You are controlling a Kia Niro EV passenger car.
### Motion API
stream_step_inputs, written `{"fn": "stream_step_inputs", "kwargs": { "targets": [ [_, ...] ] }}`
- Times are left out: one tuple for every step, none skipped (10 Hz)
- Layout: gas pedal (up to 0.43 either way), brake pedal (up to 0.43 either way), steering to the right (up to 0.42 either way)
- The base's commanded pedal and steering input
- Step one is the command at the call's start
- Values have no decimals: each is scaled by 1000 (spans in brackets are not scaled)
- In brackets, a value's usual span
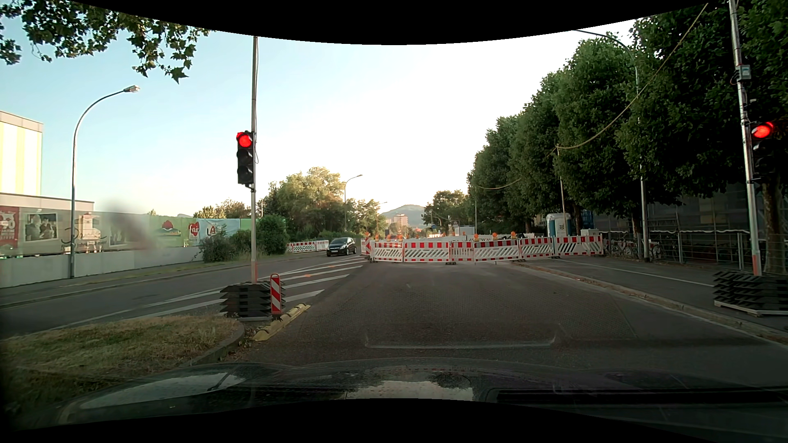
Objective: Follow the waypoints while adhering to traffic rules and regulations
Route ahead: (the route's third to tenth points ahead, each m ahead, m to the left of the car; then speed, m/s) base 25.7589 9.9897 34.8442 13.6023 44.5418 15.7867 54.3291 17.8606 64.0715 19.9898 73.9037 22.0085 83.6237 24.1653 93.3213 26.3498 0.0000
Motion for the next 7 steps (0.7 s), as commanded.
{"fn": "stream_step_inputs", "kwargs": {
  "targets": [
    [0, 348, -3],
    [0, 354, -3],
    [0, 360, -3],
    [0, 366, -3],
    [0, 366, -3],
    [0, 372, -3],
    [0, 384, -3]
  ]
}}
